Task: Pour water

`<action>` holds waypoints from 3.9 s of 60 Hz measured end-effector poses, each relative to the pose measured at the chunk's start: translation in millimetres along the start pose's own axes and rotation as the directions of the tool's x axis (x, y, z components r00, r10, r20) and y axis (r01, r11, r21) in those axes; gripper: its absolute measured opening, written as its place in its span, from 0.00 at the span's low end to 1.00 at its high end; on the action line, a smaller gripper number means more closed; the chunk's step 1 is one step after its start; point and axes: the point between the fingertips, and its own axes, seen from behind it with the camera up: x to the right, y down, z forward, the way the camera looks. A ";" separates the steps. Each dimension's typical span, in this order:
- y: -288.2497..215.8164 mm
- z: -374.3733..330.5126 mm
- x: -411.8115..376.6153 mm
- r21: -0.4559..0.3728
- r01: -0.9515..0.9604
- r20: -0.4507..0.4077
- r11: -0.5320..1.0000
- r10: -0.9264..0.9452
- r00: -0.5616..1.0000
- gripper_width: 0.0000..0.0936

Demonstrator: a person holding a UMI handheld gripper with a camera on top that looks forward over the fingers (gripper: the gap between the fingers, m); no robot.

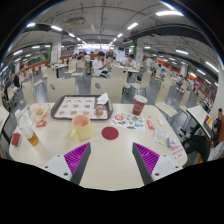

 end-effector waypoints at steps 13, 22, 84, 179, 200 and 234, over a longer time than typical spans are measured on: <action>31.7 -15.8 -35.7 -0.037 -0.039 -0.060 0.999 0.036 0.998 0.91; 37.9 -27.7 -59.0 -0.046 -0.054 -0.054 0.997 0.052 0.997 0.91; -13.5 78.8 -436.9 0.233 -0.056 0.230 0.971 0.001 0.973 0.67; -181.2 127.5 -224.6 -0.443 -0.865 0.491 0.237 0.871 -0.013 0.44; -243.0 110.4 -81.9 0.320 -0.426 0.430 0.846 0.271 0.861 0.45; -72.5 232.4 -7.9 0.251 -0.109 0.205 0.962 0.057 0.977 0.45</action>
